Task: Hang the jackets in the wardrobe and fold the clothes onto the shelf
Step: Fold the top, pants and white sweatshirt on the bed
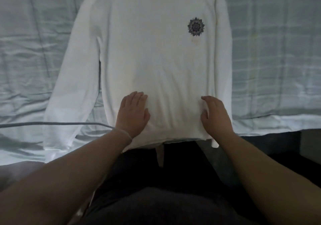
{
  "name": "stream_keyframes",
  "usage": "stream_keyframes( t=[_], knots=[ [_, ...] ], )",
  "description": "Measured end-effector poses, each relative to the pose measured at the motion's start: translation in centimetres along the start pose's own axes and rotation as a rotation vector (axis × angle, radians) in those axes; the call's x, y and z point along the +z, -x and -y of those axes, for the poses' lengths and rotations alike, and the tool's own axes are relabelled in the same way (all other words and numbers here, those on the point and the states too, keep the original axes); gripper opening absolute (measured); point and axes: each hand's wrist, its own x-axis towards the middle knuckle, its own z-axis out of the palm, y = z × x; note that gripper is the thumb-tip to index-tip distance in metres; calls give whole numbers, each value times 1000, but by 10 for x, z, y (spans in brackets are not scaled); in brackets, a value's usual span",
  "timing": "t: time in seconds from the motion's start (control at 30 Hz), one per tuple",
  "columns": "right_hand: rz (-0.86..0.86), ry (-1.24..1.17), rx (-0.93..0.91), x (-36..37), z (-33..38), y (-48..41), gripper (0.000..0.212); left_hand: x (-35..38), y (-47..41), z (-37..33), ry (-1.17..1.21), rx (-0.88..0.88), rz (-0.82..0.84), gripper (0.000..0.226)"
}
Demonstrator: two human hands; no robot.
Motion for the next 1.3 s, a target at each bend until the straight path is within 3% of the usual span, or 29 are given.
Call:
stream_keyframes(
  t=[0.2, 0.33, 0.4, 0.53, 0.63, 0.73, 0.83, 1.0, 1.17, 1.3],
  knots=[
    [-151, -231, 509, -40, -37, -17, 45, -33, -62, -57, 193, -89, 226, 34],
    [126, -260, 696, -42, -73, -26, 54, -24, -93, -116, 251, -8, 369, 26],
    [295, -339, 707, -35, -81, -27, 53, -15, -104, -150, 284, -3, 395, 27],
    [376, -195, 501, -32, -108, -31, 15, 8, -123, -215, 334, -89, 396, 27],
    [378, -302, 477, -42, -129, -39, 24, 18, -134, -251, 324, -134, 400, 32],
    [292, -530, 518, -71, -150, -42, 23, 23, -149, -281, 315, -134, 367, 38],
    [194, -481, 419, -111, -187, -54, 11, 25, -177, -308, 275, -38, 228, 40],
    [118, -424, 301, -163, -258, -105, 18, 33, -257, -349, 195, 149, 61, 46],
    [189, -422, 295, -168, -304, -154, 38, 51, -331, -361, 95, 185, 315, 52],
    [169, -435, 321, -162, -319, -156, 40, 53, -351, -358, -19, 155, 475, 39]
  ],
)
